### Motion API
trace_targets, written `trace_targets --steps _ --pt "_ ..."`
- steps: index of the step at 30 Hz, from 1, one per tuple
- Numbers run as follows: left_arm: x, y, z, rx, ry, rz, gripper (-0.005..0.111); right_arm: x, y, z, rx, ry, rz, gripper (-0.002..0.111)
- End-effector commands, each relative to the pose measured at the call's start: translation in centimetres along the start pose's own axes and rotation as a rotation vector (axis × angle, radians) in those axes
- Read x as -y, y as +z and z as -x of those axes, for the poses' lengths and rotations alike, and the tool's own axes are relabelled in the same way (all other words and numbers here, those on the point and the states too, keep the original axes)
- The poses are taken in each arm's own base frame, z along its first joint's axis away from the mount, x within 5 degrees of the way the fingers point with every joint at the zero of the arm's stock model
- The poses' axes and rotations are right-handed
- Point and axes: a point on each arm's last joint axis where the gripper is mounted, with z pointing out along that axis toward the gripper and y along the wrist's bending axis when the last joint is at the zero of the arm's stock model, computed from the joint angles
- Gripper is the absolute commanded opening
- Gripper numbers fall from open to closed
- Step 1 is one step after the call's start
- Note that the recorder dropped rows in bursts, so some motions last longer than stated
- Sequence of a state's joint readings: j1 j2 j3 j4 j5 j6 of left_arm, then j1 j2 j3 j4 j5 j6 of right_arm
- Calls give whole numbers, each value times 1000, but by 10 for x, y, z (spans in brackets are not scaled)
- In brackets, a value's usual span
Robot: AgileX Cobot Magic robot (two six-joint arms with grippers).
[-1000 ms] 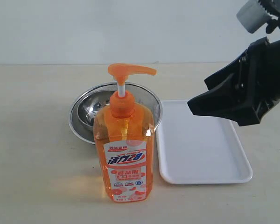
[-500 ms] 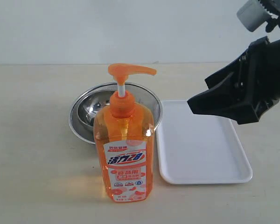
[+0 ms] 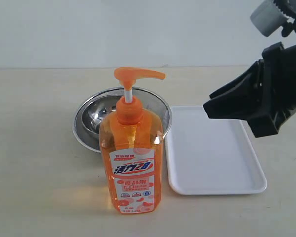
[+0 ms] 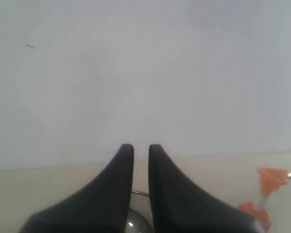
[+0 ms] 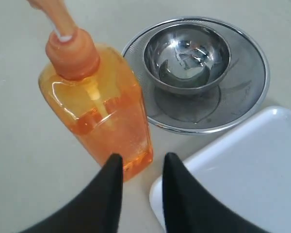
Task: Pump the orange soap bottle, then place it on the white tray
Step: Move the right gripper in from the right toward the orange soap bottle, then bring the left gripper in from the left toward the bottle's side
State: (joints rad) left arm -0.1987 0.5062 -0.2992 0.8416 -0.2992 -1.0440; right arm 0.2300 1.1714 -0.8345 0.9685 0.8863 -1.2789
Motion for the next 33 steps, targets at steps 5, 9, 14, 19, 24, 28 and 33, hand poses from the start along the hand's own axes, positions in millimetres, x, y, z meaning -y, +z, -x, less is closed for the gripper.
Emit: trace_targets --steps 5,9,14,19,24,28,33 --pt "16 38 4 -204 -12 -218 52 -1 -1 -2 -38 21 7 0" --pt "17 46 5 -305 29 -244 56 0 -1 -5 -73 14 -6 0" --pt "25 52 15 -381 0 -321 55 1 -1 -7 -92 7 -13 0" --pt "31 55 25 -371 5 -374 55 1 0 -9 -106 19 -11 0" --pt "26 60 26 -358 55 -343 55 0 0 -10 -113 20 -1 0" --pt "19 65 25 -344 144 -298 55 -1 0 -10 -118 23 10 0" --pt "10 70 24 -318 329 -233 55 -1 0 -10 -118 24 6 0"
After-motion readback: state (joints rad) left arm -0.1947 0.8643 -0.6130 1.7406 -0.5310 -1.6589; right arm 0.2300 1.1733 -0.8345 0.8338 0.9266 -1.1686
